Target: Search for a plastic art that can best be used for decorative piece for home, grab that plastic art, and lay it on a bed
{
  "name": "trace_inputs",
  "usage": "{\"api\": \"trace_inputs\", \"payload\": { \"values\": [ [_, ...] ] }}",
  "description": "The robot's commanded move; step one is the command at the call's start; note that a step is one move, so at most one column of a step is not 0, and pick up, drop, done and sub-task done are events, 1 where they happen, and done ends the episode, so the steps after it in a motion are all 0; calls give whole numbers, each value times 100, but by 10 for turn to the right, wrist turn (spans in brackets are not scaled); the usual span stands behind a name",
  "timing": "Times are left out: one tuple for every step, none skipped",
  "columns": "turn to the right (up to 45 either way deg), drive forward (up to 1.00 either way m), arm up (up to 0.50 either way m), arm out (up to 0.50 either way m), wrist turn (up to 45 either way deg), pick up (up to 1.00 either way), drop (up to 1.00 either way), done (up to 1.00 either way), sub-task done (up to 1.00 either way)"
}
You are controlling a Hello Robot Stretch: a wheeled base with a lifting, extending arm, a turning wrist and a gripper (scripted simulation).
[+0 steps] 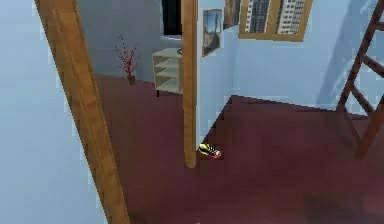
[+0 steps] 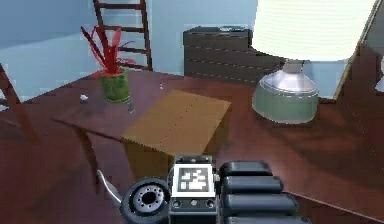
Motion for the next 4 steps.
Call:
{"api": "trace_inputs", "payload": {
  "values": [
    [0,85,0,0,0,0,0,0,0],
    [420,0,0,0,0,0,0,0,0],
    [0,5,0,0,0,0,0,0,0],
    [-450,0,0,0,0,0,0,0,0]
  ]
}}
